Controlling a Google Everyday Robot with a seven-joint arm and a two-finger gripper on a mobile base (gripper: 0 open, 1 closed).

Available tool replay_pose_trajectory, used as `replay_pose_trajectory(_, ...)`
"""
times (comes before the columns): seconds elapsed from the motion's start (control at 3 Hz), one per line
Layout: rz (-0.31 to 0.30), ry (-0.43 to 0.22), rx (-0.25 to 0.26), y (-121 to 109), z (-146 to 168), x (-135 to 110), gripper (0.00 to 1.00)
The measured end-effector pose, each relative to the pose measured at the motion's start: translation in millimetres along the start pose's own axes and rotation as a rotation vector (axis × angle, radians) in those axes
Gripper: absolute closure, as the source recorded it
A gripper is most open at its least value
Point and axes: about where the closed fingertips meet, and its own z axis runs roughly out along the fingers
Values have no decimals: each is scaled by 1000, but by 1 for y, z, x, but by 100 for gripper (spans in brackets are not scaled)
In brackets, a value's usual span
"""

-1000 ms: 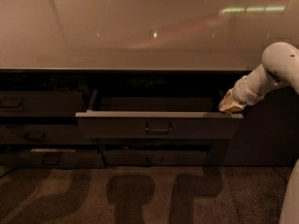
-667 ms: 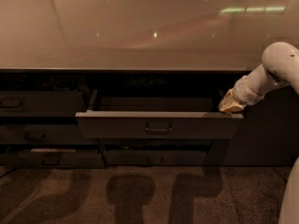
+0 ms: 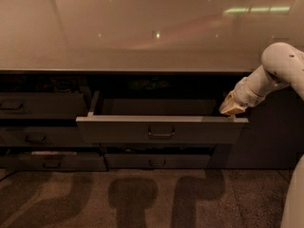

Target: Open top drawer

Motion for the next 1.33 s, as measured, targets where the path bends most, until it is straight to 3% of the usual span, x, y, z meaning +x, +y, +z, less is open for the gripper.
replay_pose_trajectory(0.67, -38, -2, -19, 28, 5, -2, 58)
replay_pose_trajectory(1.33, -77, -18, -36, 72, 1, 8, 11)
